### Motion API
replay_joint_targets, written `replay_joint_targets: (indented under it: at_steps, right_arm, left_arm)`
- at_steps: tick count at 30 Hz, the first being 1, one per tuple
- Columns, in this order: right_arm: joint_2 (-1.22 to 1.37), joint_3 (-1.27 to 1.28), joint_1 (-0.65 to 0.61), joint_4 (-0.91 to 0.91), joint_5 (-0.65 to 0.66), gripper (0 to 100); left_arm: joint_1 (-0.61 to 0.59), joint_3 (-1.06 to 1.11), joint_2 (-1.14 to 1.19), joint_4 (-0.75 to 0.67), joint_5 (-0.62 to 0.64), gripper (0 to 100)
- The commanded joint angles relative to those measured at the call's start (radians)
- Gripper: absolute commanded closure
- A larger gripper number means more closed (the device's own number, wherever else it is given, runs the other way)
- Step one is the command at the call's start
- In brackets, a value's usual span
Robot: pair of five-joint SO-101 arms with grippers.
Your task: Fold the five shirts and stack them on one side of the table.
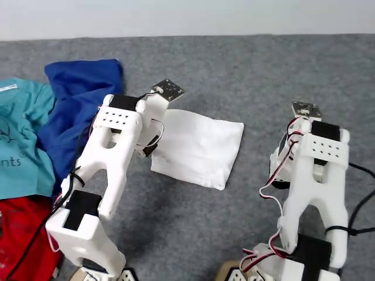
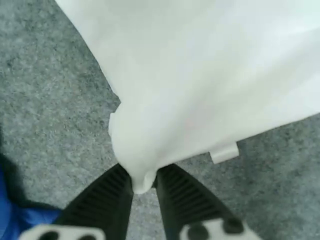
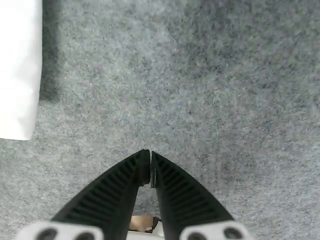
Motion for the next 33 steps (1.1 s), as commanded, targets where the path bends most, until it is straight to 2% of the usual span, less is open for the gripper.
replay_joint_targets:
  at_steps: [1,5,7,13,21,25,29,33]
  right_arm:
    - [-0.042,-0.012,0.002,0.005,0.009,98.0]
    - [-0.042,-0.012,0.002,0.005,0.011,98.0]
    - [-0.042,-0.012,0.002,0.005,0.028,98.0]
    - [-0.044,-0.012,0.004,0.007,0.087,98.0]
    - [-0.044,-0.012,0.004,0.007,0.121,98.2]
    - [-0.044,-0.012,0.002,0.025,0.146,98.2]
    - [-0.044,-0.015,0.001,0.027,0.19,98.3]
    - [-0.044,-0.078,-0.065,0.027,0.229,98.4]
  left_arm:
    - [-0.003,-0.031,-0.055,0.006,-0.012,97]
    - [-0.003,-0.031,-0.055,0.006,-0.011,86]
    - [-0.003,-0.036,-0.057,0.009,-0.012,83]
    - [-0.014,-0.076,-0.066,0.072,-0.068,83]
    - [-0.152,-0.275,-0.057,0.204,-0.143,83]
    - [-0.166,-0.26,-0.057,0.229,-0.161,83]
    - [-0.127,-0.177,-0.057,0.213,-0.16,83]
    - [-0.129,-0.163,-0.06,0.215,-0.091,83]
